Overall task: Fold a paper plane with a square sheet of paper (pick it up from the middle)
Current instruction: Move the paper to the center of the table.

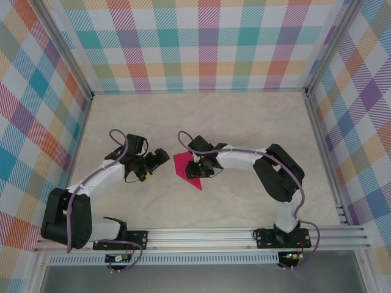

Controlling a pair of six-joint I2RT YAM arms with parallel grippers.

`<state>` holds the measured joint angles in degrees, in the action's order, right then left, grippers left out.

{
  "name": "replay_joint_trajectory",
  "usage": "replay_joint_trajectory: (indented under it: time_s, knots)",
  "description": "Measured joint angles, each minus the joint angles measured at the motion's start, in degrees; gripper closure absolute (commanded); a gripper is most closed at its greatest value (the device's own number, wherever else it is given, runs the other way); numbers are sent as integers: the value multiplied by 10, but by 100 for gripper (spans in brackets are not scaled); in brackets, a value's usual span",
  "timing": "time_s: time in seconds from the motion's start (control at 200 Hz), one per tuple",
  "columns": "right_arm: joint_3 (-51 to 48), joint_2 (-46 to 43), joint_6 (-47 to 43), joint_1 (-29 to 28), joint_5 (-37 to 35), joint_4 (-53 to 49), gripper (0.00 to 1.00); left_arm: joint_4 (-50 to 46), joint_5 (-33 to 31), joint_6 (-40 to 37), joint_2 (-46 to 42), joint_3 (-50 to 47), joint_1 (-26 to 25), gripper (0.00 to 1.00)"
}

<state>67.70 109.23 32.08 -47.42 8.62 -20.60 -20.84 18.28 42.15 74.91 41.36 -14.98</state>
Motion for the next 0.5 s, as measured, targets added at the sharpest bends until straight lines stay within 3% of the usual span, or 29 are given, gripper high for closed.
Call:
replay_joint_trajectory:
  time_s: [0.5]
  knots:
    - [-10,-21,64,16,19,44,66,33,30,5,7,-4,-27,7]
